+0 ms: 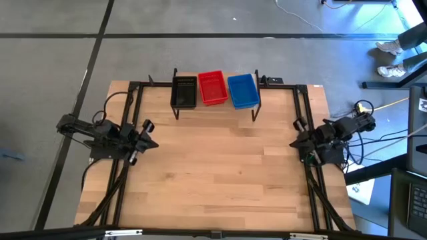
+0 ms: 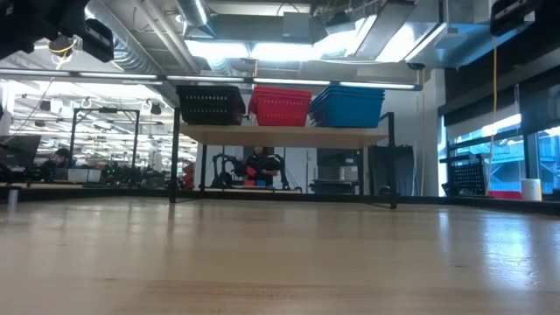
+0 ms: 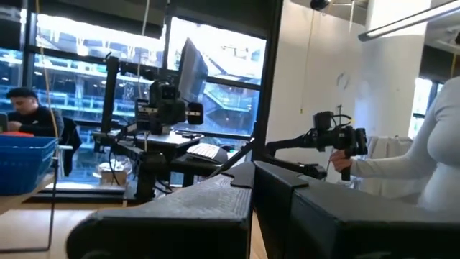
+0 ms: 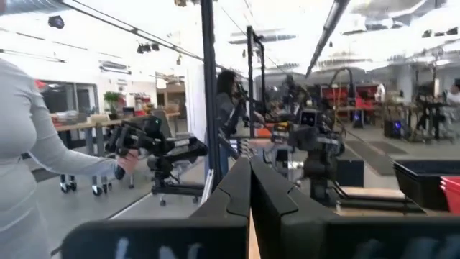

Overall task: Stack baskets on shelf by color
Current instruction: Return to Home Position

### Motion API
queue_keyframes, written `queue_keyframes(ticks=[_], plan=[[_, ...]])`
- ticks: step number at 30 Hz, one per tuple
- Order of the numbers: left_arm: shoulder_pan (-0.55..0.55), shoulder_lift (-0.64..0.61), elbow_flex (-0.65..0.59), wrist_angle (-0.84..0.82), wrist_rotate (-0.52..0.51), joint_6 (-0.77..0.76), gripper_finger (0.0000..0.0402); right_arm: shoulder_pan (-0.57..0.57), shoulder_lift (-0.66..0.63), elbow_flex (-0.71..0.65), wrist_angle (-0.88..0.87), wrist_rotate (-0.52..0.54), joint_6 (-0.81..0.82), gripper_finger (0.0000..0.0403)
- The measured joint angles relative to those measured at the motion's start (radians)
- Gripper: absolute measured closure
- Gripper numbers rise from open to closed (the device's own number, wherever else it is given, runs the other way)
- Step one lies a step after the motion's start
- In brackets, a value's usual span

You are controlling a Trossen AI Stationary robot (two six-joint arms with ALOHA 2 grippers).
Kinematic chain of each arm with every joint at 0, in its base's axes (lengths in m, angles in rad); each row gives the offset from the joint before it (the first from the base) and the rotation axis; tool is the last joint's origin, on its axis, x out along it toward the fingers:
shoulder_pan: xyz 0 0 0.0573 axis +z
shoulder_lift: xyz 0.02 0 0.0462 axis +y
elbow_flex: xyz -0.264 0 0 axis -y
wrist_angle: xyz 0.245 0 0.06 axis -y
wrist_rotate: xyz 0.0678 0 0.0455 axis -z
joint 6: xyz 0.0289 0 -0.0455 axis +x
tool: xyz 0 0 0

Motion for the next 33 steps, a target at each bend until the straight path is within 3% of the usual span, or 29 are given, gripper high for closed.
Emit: queue_keyframes(ticks=[15, 22, 33], plan=[[0.0, 0.001, 0.0, -0.122, 0.007, 0.048, 0.0402, -0.001, 0.0, -0.266, 0.205, 0.001, -0.114, 0.0403], [0.0, 0.001, 0.0, -0.155, -0.002, 0.092, 0.0402, -0.002, 0.001, -0.266, 0.189, 0.096, -0.133, 0.0403], [0.001, 0.001, 0.0, -0.22, -0.141, 0.241, 0.0402, -0.002, 0.001, -0.266, 0.164, 0.106, -0.162, 0.0403]])
